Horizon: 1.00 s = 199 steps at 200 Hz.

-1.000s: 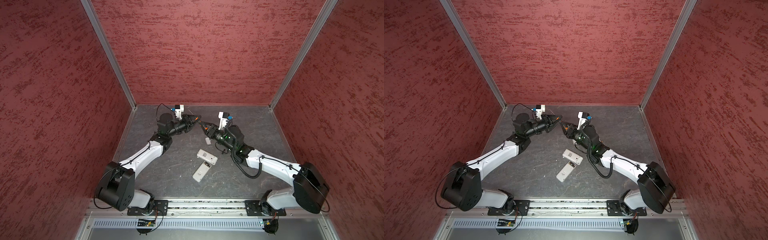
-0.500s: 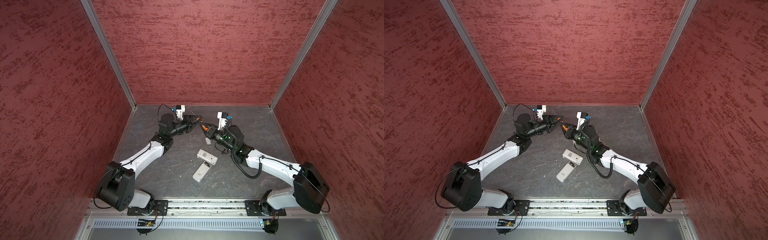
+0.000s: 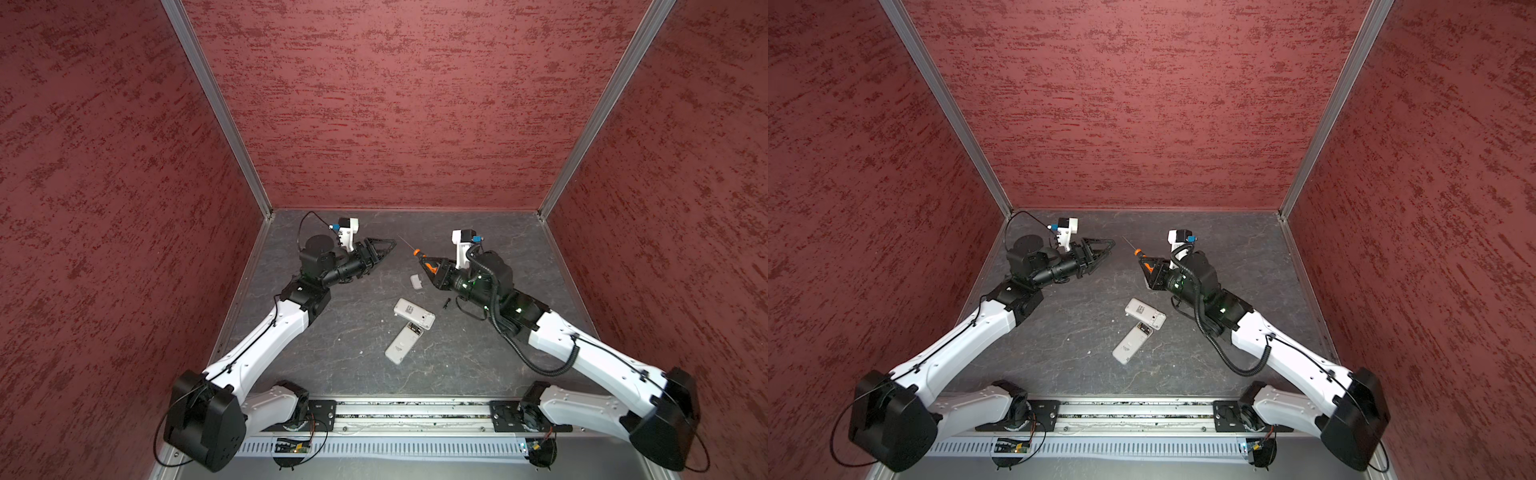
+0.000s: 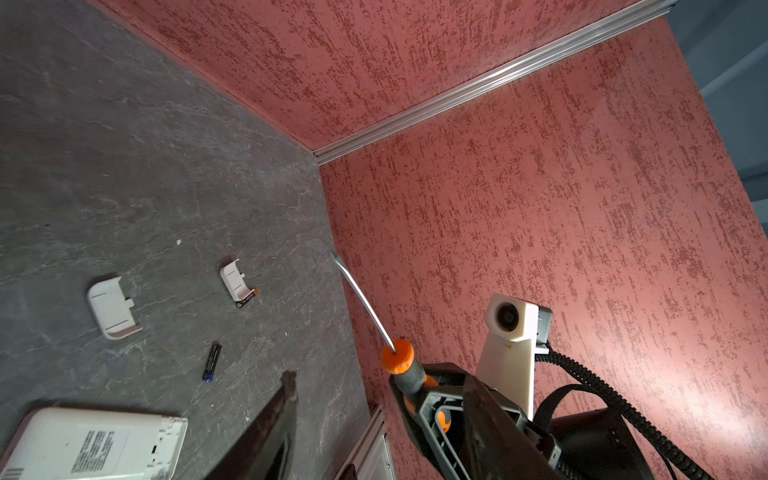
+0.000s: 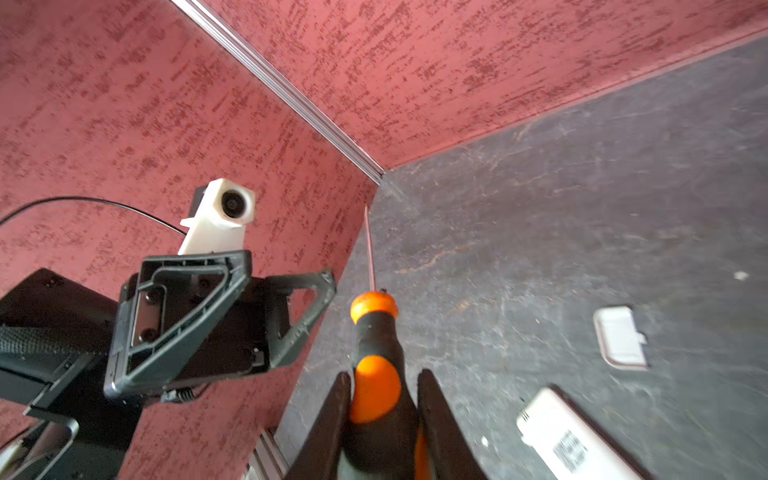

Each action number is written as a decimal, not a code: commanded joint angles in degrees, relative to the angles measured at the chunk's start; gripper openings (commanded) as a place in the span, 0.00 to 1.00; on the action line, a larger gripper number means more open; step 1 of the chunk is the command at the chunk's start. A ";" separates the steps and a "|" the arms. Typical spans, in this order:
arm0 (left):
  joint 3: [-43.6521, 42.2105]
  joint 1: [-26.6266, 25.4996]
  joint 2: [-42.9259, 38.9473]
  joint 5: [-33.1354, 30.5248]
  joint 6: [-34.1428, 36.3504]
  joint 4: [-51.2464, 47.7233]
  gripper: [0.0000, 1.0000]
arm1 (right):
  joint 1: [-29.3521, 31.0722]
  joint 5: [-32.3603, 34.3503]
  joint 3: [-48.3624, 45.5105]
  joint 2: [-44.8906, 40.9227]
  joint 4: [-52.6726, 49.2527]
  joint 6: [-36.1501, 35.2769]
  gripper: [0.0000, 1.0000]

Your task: Unload the batteries from the remote control

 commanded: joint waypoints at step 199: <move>4.53 -36.31 22.41 -37.57 31.56 -46.01 0.70 | 7.17 0.49 3.76 -4.60 -51.68 -6.74 0.00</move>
